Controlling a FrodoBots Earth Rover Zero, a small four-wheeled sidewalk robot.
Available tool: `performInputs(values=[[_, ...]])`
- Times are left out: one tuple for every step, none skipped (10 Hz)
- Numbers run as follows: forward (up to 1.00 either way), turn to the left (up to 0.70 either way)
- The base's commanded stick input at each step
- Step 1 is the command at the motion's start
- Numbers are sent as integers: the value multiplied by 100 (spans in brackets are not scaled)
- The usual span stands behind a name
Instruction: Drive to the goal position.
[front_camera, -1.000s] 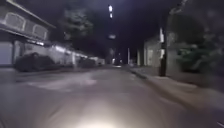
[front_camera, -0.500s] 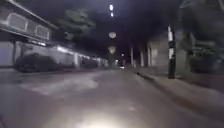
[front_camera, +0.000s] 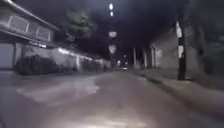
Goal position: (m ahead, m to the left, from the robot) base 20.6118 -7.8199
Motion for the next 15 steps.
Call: performInputs(values=[[70, 0], [70, 0], [70, 0], [70, 0], [70, 0], [70, 0], [70, 0], [70, -11], [70, -35], [70, -35], [70, -35], [70, -35], [70, -35], [70, -35], [70, -35]])
